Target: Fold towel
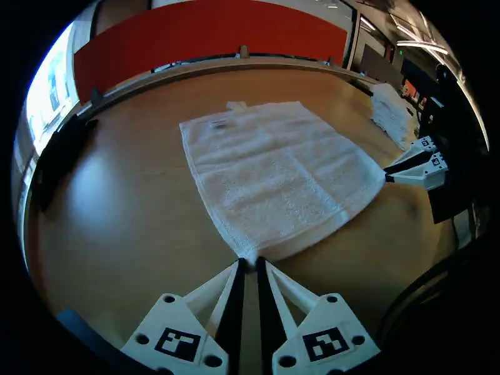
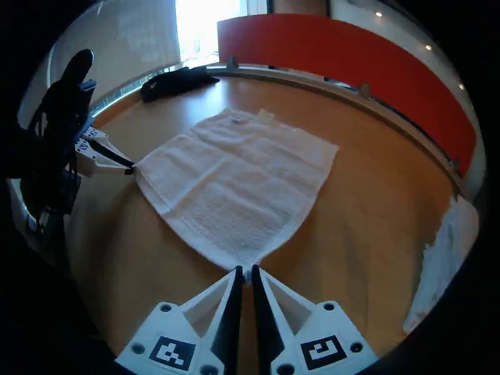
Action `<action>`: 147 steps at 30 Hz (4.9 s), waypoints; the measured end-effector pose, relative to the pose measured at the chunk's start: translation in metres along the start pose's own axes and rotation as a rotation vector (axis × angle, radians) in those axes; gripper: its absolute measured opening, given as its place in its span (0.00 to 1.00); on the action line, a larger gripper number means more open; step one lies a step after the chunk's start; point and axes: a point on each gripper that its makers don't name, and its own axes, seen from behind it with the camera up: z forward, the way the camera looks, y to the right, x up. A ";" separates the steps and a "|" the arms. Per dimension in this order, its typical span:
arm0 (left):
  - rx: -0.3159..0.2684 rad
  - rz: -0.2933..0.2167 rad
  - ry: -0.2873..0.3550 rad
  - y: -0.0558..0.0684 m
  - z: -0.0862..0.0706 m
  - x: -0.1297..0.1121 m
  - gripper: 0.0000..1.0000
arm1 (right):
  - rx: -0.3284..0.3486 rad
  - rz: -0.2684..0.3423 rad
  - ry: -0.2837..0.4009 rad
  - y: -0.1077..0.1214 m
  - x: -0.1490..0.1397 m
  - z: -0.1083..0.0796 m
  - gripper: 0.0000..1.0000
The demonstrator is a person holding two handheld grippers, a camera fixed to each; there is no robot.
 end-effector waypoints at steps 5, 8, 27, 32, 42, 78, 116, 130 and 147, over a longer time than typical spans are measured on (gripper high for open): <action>0.000 -0.013 0.016 0.001 -0.006 0.008 0.14 | 0.006 0.008 0.015 -0.001 0.007 -0.005 0.11; -0.002 -0.019 0.022 0.001 -0.007 0.011 0.14 | 0.011 0.014 0.012 -0.001 0.007 -0.006 0.11; -0.007 -0.017 0.027 0.004 -0.007 0.015 0.14 | 0.024 0.017 0.014 -0.001 0.010 -0.008 0.09; -0.009 -0.010 0.028 0.004 -0.007 0.015 0.14 | 0.025 0.024 0.011 0.000 0.010 -0.006 0.09; -0.014 -0.009 0.026 0.005 -0.006 0.014 0.14 | 0.013 0.000 0.010 0.004 0.010 -0.006 0.08; -0.031 -0.063 0.040 0.009 -0.070 0.053 0.14 | 0.023 0.006 0.162 -0.007 0.086 -0.081 0.07; -0.024 -0.143 0.061 -0.001 -0.065 0.094 0.14 | -0.019 -0.009 0.146 0.026 0.115 -0.076 0.07; -0.006 -0.135 0.038 -0.029 -0.008 0.117 0.13 | -0.030 0.036 0.095 0.056 0.118 -0.025 0.07; 0.013 -0.160 -0.010 -0.044 0.049 0.109 0.14 | -0.039 0.071 0.034 0.080 0.104 0.024 0.07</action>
